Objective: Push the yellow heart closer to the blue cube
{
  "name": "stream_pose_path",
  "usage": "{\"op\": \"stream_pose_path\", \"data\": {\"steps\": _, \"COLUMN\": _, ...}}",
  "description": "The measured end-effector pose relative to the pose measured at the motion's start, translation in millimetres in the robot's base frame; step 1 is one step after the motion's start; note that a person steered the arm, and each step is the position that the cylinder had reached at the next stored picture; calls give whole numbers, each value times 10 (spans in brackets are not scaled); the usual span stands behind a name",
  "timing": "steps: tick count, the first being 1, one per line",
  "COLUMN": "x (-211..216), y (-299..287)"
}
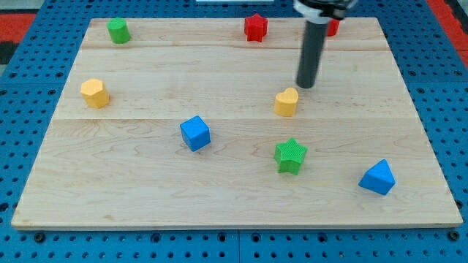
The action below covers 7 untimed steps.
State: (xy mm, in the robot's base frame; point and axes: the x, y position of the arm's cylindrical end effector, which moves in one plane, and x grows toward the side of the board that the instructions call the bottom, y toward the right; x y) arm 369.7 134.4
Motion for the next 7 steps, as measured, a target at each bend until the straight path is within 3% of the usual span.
{"op": "stream_pose_path", "data": {"steps": 1, "x": 166, "y": 126}}
{"op": "stream_pose_path", "data": {"steps": 4, "x": 325, "y": -693}}
{"op": "stream_pose_path", "data": {"steps": 6, "x": 556, "y": -751}}
{"op": "stream_pose_path", "data": {"steps": 7, "x": 394, "y": -1259}}
